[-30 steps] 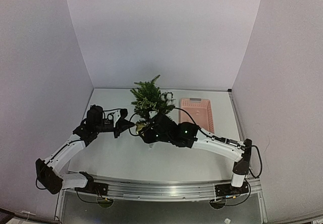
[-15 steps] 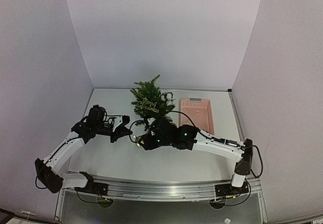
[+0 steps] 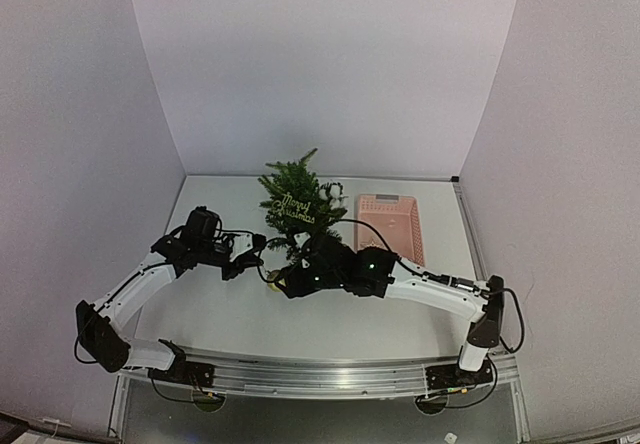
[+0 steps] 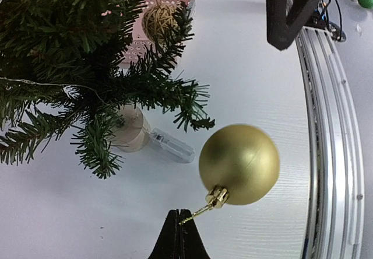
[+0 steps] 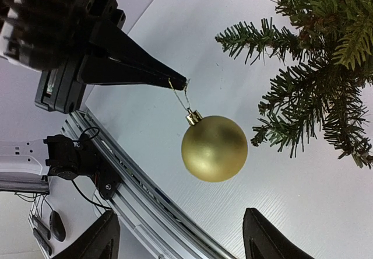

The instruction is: Decorate the small christmas tree

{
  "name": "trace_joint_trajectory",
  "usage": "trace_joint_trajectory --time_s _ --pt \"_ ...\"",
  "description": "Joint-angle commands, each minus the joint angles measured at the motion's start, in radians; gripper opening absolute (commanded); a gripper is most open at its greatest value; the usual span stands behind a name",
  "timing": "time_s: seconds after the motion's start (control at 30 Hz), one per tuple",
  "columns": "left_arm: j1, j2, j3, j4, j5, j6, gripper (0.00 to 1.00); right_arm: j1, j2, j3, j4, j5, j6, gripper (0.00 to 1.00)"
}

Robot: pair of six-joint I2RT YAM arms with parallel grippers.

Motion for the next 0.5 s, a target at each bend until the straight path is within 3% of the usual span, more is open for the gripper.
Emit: trace_joint_trajectory --time_s 0.0,0.3,0.47 --pt "-0.005 0.000 0.060 -0.008 -0.057 0.161 0.00 0.001 -0.074 -0.001 0.021 0.020 -0.016 0.70" --pt "-0.005 0.031 0.107 0.009 -0.057 0.191 0.00 0.001 -0.129 -0.005 0.021 0.069 -0.054 0.70" --pt "-0.006 0.052 0.114 -0.005 -0.096 0.306 0.00 0.000 -0.168 -0.024 0.023 0.104 -0.062 0.70"
